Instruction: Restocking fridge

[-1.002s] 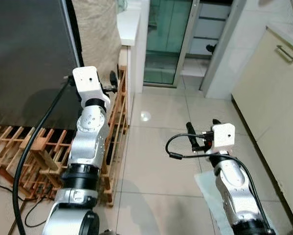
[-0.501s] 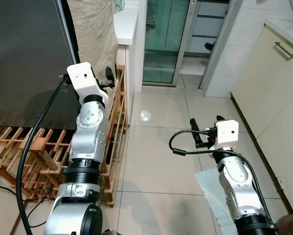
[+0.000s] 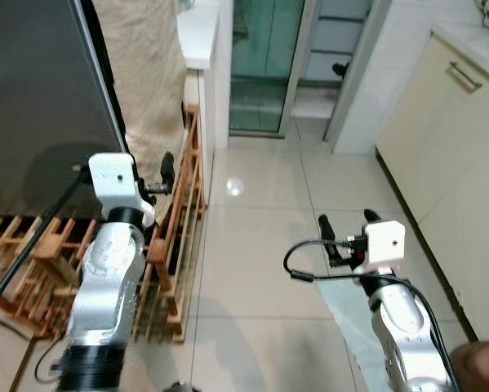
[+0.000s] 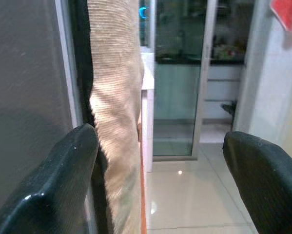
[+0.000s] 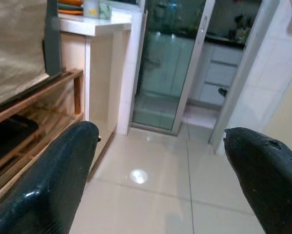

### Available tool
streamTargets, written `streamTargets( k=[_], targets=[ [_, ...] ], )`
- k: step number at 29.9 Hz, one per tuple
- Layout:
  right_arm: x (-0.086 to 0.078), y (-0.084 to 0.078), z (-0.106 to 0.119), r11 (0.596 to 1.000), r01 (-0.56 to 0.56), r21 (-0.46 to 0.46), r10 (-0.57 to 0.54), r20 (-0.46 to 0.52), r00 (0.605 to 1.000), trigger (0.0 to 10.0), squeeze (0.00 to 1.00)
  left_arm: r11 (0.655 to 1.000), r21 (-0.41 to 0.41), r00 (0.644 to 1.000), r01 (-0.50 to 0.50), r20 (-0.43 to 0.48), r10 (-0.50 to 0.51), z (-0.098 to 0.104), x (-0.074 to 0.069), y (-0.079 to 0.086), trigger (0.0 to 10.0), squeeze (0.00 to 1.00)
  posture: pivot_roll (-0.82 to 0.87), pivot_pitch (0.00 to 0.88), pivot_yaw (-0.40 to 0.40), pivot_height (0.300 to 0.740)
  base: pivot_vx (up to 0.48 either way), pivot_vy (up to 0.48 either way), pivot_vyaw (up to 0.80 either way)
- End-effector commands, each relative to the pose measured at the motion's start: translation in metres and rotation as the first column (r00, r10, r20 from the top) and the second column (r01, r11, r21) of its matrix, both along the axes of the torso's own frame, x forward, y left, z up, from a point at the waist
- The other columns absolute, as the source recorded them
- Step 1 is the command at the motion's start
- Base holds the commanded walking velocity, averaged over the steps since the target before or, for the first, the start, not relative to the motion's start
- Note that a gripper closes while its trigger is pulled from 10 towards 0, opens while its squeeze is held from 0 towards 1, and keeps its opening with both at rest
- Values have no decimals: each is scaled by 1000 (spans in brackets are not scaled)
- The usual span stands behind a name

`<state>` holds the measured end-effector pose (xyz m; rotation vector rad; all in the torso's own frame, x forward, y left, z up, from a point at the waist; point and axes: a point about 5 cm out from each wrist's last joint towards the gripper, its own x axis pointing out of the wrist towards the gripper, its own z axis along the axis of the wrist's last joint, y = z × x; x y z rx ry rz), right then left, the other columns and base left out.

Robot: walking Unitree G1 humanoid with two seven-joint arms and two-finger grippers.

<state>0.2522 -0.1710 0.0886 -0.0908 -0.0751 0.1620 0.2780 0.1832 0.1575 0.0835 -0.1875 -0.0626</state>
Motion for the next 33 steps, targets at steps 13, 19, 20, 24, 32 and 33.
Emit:
streamTargets(
  k=[13, 19, 20, 24, 32, 33],
  targets=[
    [11, 1, 10, 1000, -5, 0, 5, 32, 999, 10000, 0, 984, -147, 995, -101, -40, 97, 1, -11, -6, 10000, 0, -34, 0, -29, 740, 69, 0, 0],
    [18, 1, 18, 1000, -22, -12, 22, 47, 999, 10000, 0, 979, -164, 992, -124, 15, 128, 16, -8, -9, 10000, 0, -34, 0, -42, 740, 448, 52, 0],
    [18, 1, 18, 1000, -22, -12, 22, 47, 999, 10000, 0, 979, -164, 992, -124, 15, 128, 16, -8, -9, 10000, 0, -34, 0, -42, 740, 368, 311, 0],
    [20, 1, 16, 999, -32, -16, 33, 36, 999, 10000, 0, 974, -164, 987, -156, 15, 161, 18, -7, -6, 10000, 0, -28, 0, -47, 740, 315, 356, 0],
    [21, 9, 12, 998, -61, -9, 62, 22, 998, 10000, 0, 959, -155, 968, -238, 43, 247, 30, 2, 3, 10000, 0, -21, 0, -44, 740, 0, 85, 0],
    [21, 10, 12, 998, -63, -7, 63, 20, 998, 10000, 0, 958, -155, 967, -241, 45, 251, 32, 3, 4, 10000, 0, -21, 0, -43, 740, 0, 0, 0]
  ],
)
